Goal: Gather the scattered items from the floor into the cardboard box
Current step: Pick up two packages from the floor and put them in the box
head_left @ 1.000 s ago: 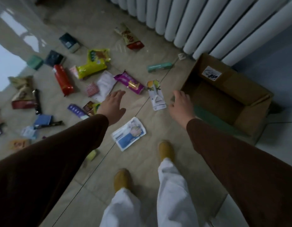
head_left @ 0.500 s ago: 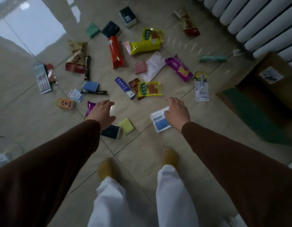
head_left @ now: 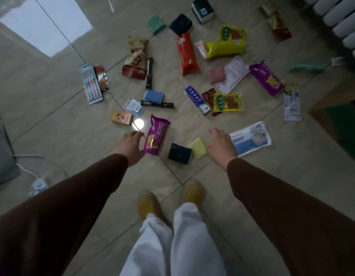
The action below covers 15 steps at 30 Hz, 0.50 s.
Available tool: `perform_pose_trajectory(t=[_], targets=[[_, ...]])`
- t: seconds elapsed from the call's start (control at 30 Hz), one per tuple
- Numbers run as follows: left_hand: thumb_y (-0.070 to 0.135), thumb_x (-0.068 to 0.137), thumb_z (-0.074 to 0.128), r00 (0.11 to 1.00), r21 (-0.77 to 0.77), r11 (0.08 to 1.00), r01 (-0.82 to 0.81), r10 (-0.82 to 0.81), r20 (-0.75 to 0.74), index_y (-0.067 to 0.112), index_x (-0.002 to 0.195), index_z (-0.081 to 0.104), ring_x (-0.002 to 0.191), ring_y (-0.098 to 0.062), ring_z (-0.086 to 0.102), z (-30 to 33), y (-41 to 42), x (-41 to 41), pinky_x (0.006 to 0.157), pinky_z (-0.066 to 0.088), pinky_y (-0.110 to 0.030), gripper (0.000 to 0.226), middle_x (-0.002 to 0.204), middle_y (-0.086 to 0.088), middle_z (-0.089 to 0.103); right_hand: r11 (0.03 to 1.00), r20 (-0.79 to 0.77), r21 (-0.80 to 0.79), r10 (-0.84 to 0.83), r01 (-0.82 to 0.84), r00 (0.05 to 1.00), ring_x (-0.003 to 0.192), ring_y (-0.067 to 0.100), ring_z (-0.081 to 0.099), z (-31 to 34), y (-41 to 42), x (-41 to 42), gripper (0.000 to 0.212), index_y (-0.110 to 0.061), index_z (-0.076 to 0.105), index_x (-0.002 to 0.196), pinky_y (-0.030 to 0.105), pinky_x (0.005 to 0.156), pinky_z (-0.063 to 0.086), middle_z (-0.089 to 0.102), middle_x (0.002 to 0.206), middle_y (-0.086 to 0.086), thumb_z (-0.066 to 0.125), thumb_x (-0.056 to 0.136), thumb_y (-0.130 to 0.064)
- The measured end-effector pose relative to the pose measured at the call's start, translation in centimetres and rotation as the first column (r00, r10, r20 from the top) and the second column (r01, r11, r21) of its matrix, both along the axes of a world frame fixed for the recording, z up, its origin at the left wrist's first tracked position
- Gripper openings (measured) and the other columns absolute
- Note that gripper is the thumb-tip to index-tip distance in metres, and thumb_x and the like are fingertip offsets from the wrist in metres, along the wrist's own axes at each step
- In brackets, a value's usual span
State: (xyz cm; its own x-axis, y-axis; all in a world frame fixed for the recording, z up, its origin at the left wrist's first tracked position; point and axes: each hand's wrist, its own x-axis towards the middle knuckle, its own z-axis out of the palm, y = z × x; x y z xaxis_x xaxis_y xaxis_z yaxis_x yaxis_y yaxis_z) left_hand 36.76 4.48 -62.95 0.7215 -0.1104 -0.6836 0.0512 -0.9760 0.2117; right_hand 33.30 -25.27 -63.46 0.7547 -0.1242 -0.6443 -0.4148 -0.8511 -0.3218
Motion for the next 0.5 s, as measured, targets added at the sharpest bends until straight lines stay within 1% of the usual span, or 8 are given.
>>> perform_pose_trajectory(t=[0.2,0.33,0.43,0.5], targets=[[0.028,0.085,0.075,0.991,-0.021,0.991,-0.132,0.131,-0.038,0.017,0.147,0.041,0.137,-0.029,0.041,-5.9,1.8,2.3,0.110,0.036,-0.038,0.072,0.152,-0.010,0.043,0.989,-0.051,0.023,0.145,-0.144,0.988,0.136,0.028,0.044,-6.7,5.1,0.6,0.073,-0.018,0.037,0.153,0.043,0.110,0.042,0.046,0.151,0.006,0.073,0.090,-0.029],[0.027,0.085,0.076,0.970,-0.048,0.969,-0.241,0.239,-0.054,0.016,0.149,0.038,0.134,-0.028,0.044,-11.9,2.1,3.6,0.107,0.039,-0.039,0.076,0.149,-0.011,0.045,0.979,-0.130,0.020,0.205,-0.204,0.970,0.138,0.028,0.043,-12.8,7.1,0.9,0.083,-0.019,0.031,0.156,0.045,0.111,0.042,0.043,0.153,0.006,0.077,0.087,-0.031],[0.027,0.085,0.076,0.951,-0.063,0.950,-0.306,0.302,-0.067,0.014,0.149,0.038,0.133,-0.027,0.046,-17.0,2.0,4.2,0.106,0.040,-0.037,0.076,0.149,-0.011,0.045,0.972,-0.172,0.012,0.234,-0.235,0.957,0.134,0.030,0.045,-17.8,8.1,0.6,0.082,-0.019,0.033,0.152,0.045,0.106,0.045,0.045,0.149,0.008,0.079,0.085,-0.030],[0.031,0.086,0.076,0.950,-0.076,0.948,-0.308,0.302,-0.084,0.013,0.150,0.036,0.134,-0.028,0.046,-20.4,1.8,4.6,0.106,0.040,-0.038,0.078,0.150,-0.011,0.044,0.967,-0.190,-0.007,0.250,-0.256,0.950,0.132,0.031,0.047,-21.1,8.6,0.2,0.083,-0.019,0.033,0.151,0.044,0.103,0.046,0.045,0.147,0.008,0.080,0.084,-0.031]])
